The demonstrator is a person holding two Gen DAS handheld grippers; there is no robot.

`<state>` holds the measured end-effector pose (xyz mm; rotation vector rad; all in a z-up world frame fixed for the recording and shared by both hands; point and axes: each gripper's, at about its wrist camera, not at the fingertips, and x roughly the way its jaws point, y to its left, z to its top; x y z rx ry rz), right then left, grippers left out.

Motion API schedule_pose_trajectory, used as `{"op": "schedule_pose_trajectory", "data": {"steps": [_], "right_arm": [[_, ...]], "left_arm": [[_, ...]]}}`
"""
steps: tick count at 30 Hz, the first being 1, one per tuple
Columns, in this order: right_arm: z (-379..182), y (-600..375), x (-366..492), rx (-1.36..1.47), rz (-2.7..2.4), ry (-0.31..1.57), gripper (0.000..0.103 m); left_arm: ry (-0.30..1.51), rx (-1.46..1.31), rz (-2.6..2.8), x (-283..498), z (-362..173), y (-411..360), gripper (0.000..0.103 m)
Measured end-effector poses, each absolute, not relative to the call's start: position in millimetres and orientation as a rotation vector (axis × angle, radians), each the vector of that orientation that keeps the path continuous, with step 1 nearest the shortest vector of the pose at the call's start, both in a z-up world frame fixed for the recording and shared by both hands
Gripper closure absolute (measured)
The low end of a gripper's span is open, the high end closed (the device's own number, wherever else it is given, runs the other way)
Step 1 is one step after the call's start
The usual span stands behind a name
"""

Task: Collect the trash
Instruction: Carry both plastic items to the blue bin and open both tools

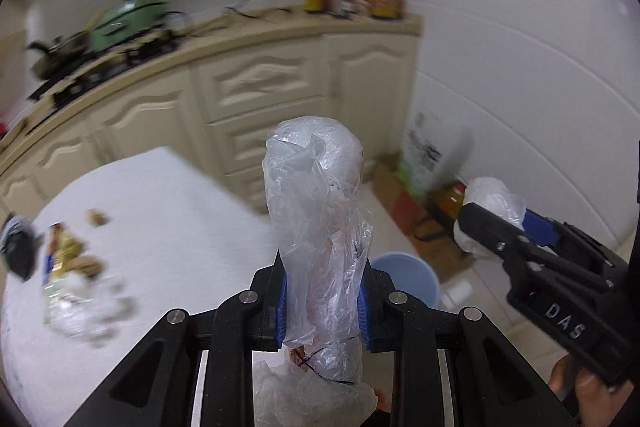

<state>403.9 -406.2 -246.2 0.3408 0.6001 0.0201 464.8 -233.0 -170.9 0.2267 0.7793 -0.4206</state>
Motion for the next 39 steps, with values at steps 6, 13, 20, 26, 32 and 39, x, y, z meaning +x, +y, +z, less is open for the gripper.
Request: {"op": "schedule_pose_trajectory", "data": {"steps": [6,13,20,26,32,39], "right_arm": [[-306.8,-500.4,395.7,0.410,-0.162,0.668,0.055],[-392.9,-552.2,418.5,0.487,-0.215,0.783,0.055],[-455.0,-570.8,447.8,0.543,-0.225,0.851,0.055],[-488.0,-574.5,470.6,0.568,-0.217,0.889,0.054],[-494.6,-573.2,487.8,0.583,-0.211,0.876,0.051],[-481.4,-574.2,493.1,0.602,-0.212,0.839,0.029]], "left_arm": [[0.915,0.335,-0.513,507.3,-242.4,-338.6,0.079],[1.040,0.430,-0.513,567.5,-327.3,-409.0,0.079],[1.030,0.426,-0.544,624.7,-366.7,-433.2,0.067],[0.984,0.397,-0.498,634.6,-384.0,-424.4,0.047],[0.925,0.373,-0.448,613.3,-365.1,-416.2,0.046],[0.860,0.360,-0.419,583.1,-336.9,-405.5,0.043]]}}
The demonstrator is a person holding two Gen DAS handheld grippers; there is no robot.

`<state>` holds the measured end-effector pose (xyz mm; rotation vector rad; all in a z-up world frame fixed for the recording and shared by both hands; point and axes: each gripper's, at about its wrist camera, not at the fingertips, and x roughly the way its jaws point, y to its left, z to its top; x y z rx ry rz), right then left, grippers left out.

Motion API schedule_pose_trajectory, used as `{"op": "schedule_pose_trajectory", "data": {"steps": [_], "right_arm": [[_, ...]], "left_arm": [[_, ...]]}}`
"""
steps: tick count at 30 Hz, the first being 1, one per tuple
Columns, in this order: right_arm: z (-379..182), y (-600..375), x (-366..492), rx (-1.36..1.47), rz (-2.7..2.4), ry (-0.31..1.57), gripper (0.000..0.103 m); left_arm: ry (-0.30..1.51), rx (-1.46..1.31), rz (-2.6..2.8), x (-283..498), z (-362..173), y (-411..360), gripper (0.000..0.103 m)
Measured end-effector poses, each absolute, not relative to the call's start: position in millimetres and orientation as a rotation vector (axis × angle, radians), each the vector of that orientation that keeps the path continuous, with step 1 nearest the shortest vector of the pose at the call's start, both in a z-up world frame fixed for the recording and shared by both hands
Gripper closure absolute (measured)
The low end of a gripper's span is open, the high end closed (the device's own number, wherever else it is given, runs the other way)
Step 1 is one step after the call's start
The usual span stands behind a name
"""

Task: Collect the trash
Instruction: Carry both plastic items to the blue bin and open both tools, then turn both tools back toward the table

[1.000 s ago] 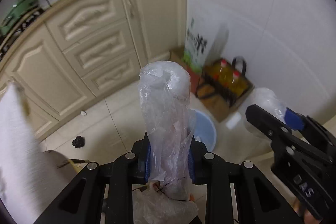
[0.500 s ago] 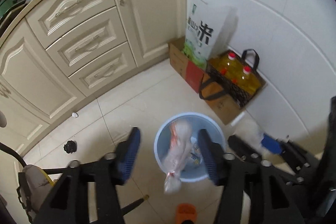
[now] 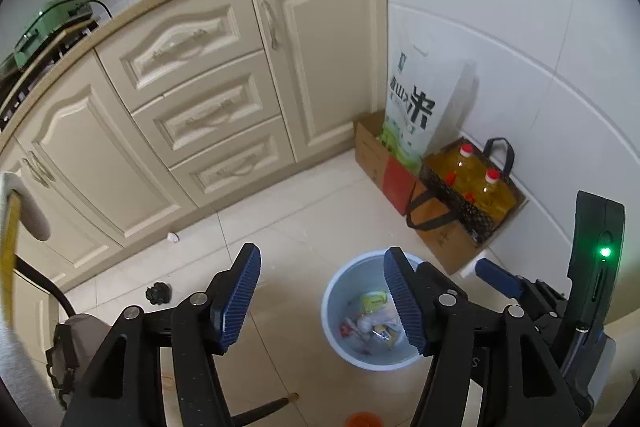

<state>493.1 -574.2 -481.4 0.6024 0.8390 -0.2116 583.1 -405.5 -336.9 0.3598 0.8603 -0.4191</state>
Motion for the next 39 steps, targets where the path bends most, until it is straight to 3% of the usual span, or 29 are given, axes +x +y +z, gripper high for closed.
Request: {"op": "schedule_pose_trajectory", "data": {"steps": [9,13,26,33,39], "right_arm": [[-421.3,-559.1,455.8,0.569,-0.211,0.785,0.028],[-373.1,-537.3,435.7,0.521,-0.184,0.730,0.026],[-226.5,-403.0,389.7,0.304,-0.051,0.564,0.015],[-200.4,-275.5,410.8,0.148,0.147,0.589,0.011],[-228.3,-177.0,450.6,0.044,0.280,0.697,0.011]], "left_arm": [[0.796,0.297,-0.380,526.2,-274.8,-362.0,0.042],[0.734,0.259,-0.367,488.8,-233.9,-333.1,0.036],[0.494,0.135,-0.231,338.6,-124.1,-130.8,0.018],[0.523,0.107,-0.093,311.4,-120.8,1.7,0.016],[0.619,0.072,0.033,307.2,-132.2,102.6,0.017]]}}
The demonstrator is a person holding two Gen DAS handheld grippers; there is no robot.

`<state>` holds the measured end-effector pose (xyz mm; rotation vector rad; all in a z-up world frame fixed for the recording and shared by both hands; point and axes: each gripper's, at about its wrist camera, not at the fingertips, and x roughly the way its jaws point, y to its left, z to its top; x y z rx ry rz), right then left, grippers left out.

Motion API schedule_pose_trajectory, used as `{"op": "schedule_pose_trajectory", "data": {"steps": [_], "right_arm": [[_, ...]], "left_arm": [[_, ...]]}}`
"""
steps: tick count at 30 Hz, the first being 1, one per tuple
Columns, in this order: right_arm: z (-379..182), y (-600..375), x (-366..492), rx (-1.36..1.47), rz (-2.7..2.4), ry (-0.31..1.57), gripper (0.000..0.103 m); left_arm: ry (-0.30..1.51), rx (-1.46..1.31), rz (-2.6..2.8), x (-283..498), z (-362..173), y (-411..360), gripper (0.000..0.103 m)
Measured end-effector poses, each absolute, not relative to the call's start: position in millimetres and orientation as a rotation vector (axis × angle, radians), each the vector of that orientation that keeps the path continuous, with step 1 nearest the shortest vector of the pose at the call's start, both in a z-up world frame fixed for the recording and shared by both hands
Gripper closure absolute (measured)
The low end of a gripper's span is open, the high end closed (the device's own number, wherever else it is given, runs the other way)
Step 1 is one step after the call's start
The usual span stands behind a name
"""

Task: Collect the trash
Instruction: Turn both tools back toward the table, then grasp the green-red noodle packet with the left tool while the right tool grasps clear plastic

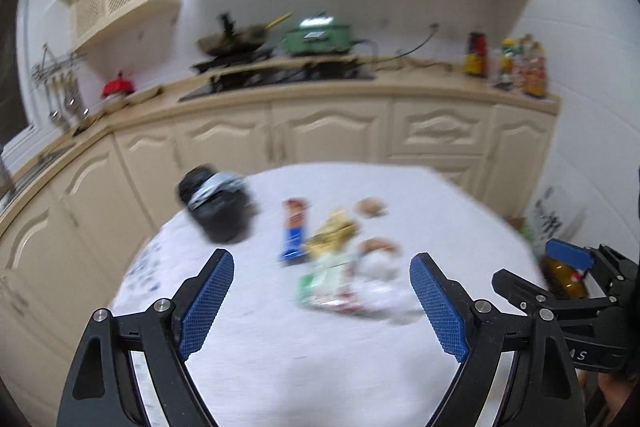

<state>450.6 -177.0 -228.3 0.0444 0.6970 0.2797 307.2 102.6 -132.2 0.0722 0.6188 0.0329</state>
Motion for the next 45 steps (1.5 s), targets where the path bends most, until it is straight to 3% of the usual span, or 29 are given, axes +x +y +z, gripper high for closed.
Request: {"op": "schedule_pose_trajectory", "data": {"steps": [8,18,19,20,21,22,33,36,45], "right_arm": [[-273.6,-125.9,501.5,-0.014,0.302,0.821,0.011],[-301.3,-92.2,519.7,-0.033,0.389,0.903,0.011],[-300.3,-93.5,520.1,-0.031,0.388,0.895,0.019],[-297.5,-95.7,518.9,-0.022,0.397,0.875,0.049],[-295.8,-97.9,519.4,-0.018,0.409,0.868,0.066],[-296.2,-99.6,521.1,-0.013,0.412,0.871,0.071],[-297.9,-149.7,523.3,0.093,0.381,0.869,0.073],[-296.6,-155.0,523.0,0.114,0.389,0.865,0.073],[-291.6,-151.2,512.8,0.134,0.437,0.848,0.073]], "left_arm": [[0.744,0.078,0.058,308.3,-154.6,148.6,0.017],[0.831,0.054,-0.003,378.4,-155.4,132.4,0.017],[0.835,0.055,-0.009,382.4,-155.2,131.7,0.017],[0.841,0.060,-0.018,391.3,-156.6,129.6,0.016],[0.848,0.066,-0.027,400.4,-159.5,127.1,0.016],[0.854,0.067,-0.034,413.7,-163.0,123.8,0.016],[0.973,0.103,-0.090,481.3,-205.2,64.3,0.016],[0.971,0.093,-0.092,491.6,-210.5,64.2,0.033],[0.890,0.100,0.011,480.8,-195.4,82.0,0.035]]}}
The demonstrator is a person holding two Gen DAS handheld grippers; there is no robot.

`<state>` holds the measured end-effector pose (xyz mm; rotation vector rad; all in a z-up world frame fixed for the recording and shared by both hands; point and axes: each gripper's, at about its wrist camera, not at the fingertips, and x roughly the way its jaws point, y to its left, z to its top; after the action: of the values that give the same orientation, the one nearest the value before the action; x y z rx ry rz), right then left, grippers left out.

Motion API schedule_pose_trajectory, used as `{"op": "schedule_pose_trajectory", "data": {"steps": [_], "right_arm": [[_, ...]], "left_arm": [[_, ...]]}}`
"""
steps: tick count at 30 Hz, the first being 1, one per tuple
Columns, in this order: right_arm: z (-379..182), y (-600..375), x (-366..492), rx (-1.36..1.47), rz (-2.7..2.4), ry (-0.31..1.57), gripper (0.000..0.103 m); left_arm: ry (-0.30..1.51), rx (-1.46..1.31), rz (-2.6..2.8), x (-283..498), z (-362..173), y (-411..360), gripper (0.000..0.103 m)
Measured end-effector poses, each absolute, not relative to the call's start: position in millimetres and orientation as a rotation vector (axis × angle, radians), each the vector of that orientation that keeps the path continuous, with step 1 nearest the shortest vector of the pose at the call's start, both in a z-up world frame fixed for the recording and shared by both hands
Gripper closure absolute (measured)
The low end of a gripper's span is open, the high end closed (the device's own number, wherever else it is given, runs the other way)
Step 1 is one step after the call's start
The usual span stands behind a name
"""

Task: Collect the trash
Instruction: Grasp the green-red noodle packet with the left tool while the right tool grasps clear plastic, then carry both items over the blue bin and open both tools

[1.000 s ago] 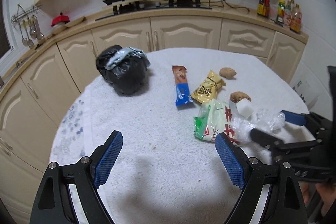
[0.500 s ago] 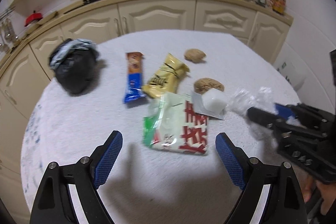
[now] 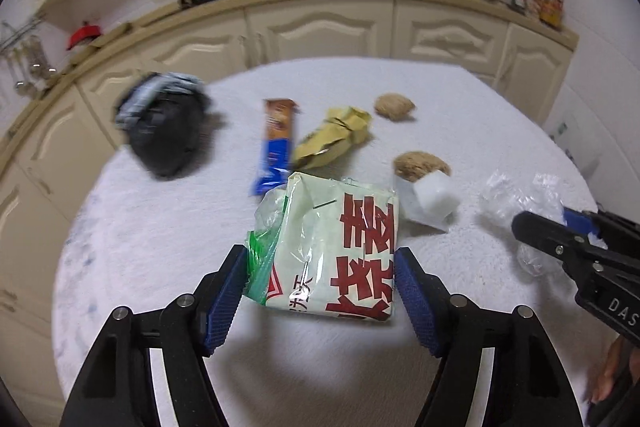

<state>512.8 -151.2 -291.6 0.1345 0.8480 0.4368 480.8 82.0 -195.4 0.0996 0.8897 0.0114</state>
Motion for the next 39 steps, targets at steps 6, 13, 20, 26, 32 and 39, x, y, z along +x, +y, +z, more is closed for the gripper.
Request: {"op": "schedule_pose_trajectory", "data": {"steps": [6,13,20,26,32,39], "right_arm": [[-277.0,-154.1,492.4,0.149,0.462,0.809,0.073],[-248.4,-194.4,459.6,0.184,0.431,0.723,0.073],[-237.4,-292.7,422.5,0.238,0.267,0.654,0.073],[-258.7,-394.0,397.7,0.285,0.070,0.647,0.073],[-312.7,-479.0,396.6,0.365,-0.065,0.694,0.073],[-389.2,-546.9,414.1,0.453,-0.165,0.776,0.073]], "left_arm": [[0.803,0.055,0.023,455.8,-166.1,86.5,0.035],[0.748,0.079,-0.087,439.9,-142.9,29.4,0.035],[0.745,0.103,-0.240,436.7,-138.2,-68.3,0.035],[0.799,0.209,-0.366,457.5,-167.8,-182.5,0.035],[0.881,0.305,-0.443,499.1,-230.5,-281.9,0.035],[0.956,0.377,-0.479,557.8,-300.8,-357.7,0.034]]}}
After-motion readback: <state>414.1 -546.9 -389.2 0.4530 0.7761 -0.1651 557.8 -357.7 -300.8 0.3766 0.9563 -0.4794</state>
